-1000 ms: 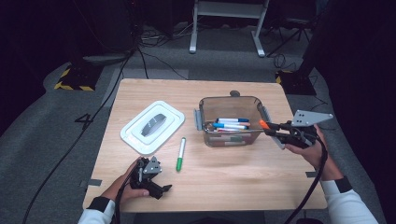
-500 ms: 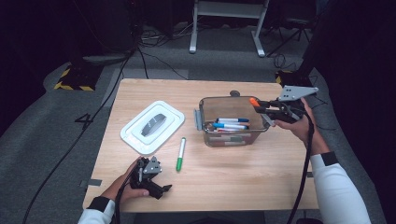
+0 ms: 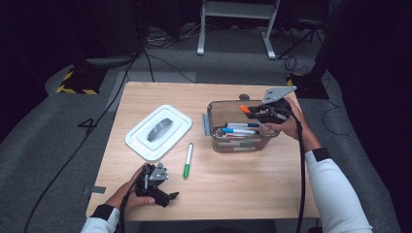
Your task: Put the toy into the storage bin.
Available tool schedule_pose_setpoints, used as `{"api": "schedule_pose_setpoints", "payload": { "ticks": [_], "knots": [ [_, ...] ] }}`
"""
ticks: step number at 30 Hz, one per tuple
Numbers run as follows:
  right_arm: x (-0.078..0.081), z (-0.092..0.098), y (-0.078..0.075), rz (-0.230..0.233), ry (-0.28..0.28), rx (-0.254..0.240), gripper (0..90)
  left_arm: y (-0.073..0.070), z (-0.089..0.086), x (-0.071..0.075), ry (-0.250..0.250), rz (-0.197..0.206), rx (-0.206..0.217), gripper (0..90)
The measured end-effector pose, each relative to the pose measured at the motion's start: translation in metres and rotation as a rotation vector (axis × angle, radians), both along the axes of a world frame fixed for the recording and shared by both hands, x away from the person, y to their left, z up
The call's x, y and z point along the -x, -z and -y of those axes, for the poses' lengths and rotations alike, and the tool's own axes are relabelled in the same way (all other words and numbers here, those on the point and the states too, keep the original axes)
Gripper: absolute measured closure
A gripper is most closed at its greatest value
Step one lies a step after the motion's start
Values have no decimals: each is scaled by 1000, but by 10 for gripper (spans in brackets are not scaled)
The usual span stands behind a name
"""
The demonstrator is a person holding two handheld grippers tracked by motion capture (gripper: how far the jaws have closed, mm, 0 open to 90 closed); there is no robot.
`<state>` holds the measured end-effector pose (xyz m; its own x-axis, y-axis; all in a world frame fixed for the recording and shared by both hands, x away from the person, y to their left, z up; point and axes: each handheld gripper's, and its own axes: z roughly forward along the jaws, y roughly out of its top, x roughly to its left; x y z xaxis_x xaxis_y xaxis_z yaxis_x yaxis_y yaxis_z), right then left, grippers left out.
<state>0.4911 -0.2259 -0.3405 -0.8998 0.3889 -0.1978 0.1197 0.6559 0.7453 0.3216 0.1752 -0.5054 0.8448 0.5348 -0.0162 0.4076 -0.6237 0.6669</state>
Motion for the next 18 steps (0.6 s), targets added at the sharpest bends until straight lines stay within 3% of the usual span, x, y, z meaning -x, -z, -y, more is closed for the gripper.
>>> {"api": "schedule_pose_setpoints", "payload": {
  "ticks": [5,8,9,13,15,18],
  "knots": [
    [-2,-15,21,-42,-30,86,749,0,0,0,0,0,0,26],
    [-3,-18,27,-62,-36,110,749,0,0,0,0,0,0,26],
    [-3,-22,35,-77,-36,144,748,0,0,0,0,0,0,26],
    [-2,-25,40,-77,-42,183,746,0,0,0,0,0,0,26],
    [-1,-26,40,-87,-41,176,741,0,0,0,0,0,0,26],
    [-1,-28,41,-93,-31,204,671,0,0,0,0,0,0,26]
  ]
}}
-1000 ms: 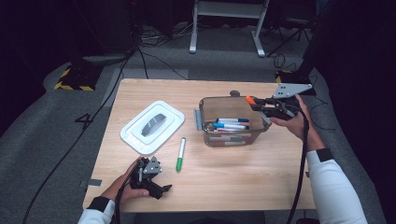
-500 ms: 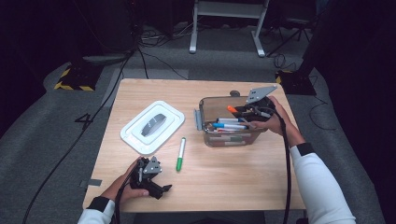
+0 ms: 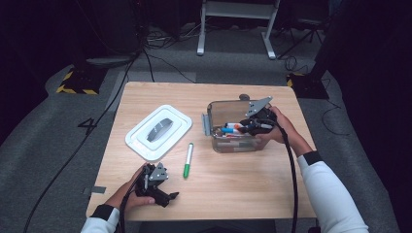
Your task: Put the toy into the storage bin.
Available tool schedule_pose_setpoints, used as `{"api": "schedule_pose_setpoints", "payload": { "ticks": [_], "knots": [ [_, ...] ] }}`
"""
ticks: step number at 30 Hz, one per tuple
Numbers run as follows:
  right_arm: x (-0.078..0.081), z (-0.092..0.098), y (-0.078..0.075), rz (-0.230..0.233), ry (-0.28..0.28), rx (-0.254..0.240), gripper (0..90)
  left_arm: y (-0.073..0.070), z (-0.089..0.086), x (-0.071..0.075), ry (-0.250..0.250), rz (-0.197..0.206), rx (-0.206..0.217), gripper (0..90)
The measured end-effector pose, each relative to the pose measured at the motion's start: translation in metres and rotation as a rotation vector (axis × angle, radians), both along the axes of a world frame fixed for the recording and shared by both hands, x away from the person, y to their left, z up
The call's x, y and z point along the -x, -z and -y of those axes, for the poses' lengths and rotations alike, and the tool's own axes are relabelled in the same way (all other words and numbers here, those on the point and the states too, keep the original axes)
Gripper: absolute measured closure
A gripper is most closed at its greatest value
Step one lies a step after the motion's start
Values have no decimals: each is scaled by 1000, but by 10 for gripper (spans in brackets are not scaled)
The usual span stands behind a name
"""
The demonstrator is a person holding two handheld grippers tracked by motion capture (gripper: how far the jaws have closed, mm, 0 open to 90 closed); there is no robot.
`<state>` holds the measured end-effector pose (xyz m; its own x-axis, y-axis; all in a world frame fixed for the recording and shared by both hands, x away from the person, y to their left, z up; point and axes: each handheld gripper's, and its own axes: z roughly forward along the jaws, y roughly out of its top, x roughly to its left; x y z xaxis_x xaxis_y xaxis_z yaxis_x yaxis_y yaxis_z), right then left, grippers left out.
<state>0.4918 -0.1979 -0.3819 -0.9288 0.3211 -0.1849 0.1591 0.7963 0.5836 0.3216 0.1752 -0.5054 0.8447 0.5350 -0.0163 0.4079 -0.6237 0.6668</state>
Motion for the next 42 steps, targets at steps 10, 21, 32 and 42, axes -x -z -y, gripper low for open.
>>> {"api": "schedule_pose_setpoints", "payload": {
  "ticks": [10,21,32,42],
  "knots": [
    [20,14,-17,22,114,-221,367,0,-1,0,4,2,0,26],
    [91,45,-25,95,171,-391,306,0,-9,2,-26,1,1,26],
    [126,24,29,65,178,-388,316,0,-11,3,-37,0,-1,26],
    [126,-50,74,7,92,-335,313,0,-12,3,-40,1,0,25]
  ]
}}
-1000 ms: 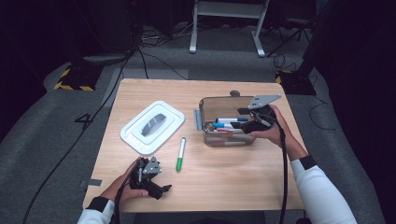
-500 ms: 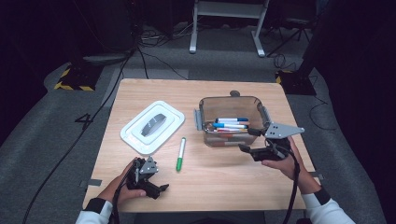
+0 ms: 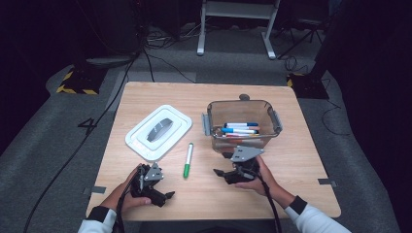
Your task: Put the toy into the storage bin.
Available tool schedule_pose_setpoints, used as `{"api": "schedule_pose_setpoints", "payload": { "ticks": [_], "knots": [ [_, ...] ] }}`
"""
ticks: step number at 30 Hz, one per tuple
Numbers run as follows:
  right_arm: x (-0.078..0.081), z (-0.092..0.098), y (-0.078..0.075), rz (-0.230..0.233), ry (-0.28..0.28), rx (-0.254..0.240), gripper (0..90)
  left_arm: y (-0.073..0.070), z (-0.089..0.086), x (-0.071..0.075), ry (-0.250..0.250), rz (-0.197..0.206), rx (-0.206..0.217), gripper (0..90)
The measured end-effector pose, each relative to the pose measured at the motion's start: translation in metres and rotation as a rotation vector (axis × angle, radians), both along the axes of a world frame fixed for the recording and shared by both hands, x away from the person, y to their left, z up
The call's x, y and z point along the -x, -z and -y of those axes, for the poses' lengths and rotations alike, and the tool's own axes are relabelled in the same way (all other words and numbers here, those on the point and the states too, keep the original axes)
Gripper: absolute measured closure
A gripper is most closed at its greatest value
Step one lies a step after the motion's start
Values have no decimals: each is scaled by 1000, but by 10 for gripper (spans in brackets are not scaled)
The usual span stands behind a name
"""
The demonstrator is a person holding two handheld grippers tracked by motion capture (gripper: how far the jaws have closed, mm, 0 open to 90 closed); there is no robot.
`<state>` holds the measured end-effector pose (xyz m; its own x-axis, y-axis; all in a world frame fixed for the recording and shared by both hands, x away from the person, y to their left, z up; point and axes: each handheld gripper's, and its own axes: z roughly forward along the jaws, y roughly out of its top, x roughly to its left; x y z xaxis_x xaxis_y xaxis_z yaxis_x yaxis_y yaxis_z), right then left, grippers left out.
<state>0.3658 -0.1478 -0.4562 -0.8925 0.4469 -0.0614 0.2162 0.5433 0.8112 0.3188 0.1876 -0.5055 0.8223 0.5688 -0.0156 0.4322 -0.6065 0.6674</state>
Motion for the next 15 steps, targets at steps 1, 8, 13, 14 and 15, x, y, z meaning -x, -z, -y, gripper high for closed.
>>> {"api": "schedule_pose_setpoints", "payload": {
  "ticks": [1,8,13,14,15],
  "knots": [
    [0,-9,2,0,-13,2,313,0,0,0,0,1,0,25],
    [-7,-61,15,-22,-25,-11,304,0,0,0,0,0,0,25],
    [-14,-84,23,-22,-5,-18,287,0,-1,1,-5,0,0,25],
    [-15,-88,25,-22,-3,-15,285,0,-1,2,-6,0,0,26],
    [-16,-91,27,-26,2,-14,285,0,-1,2,-8,0,1,26]
  ]
}}
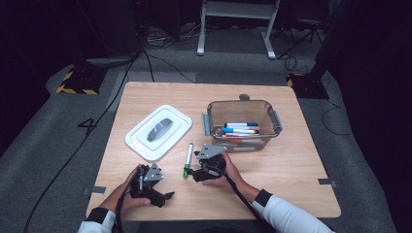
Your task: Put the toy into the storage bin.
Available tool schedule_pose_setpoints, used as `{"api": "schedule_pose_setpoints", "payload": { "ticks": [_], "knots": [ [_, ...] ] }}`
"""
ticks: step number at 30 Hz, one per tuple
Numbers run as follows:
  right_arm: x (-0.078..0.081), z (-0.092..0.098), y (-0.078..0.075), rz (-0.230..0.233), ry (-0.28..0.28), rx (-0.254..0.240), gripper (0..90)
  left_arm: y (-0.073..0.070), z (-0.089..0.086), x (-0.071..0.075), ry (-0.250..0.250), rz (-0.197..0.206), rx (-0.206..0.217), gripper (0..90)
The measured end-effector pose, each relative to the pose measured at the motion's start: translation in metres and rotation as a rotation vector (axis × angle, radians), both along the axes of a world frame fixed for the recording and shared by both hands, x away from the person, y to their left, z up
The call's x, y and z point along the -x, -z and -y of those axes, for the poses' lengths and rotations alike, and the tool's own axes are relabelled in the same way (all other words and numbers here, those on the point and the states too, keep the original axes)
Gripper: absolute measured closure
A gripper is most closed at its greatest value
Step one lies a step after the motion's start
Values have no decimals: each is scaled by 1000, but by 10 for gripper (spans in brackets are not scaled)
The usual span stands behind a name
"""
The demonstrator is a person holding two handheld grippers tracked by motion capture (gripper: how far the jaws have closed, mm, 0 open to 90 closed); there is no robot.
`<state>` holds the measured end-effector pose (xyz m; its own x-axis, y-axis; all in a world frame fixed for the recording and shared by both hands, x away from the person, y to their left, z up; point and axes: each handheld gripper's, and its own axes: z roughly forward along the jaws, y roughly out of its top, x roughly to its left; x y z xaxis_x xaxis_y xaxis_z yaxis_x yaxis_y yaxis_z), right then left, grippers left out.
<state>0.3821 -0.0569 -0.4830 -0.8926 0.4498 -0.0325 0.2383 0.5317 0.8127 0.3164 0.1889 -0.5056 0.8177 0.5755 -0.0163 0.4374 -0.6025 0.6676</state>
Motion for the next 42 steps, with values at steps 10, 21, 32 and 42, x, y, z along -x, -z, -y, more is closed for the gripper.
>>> {"api": "schedule_pose_setpoints", "payload": {
  "ticks": [10,21,32,42],
  "knots": [
    [-11,-18,13,-10,48,56,279,0,-1,1,-3,1,-2,25],
    [-21,4,15,-61,75,116,612,0,-1,0,3,0,-2,25],
    [-7,65,11,-77,-58,155,740,0,-1,0,3,0,-2,24],
    [-3,142,11,-90,-85,146,742,0,0,-1,5,-3,-3,16]
  ]
}}
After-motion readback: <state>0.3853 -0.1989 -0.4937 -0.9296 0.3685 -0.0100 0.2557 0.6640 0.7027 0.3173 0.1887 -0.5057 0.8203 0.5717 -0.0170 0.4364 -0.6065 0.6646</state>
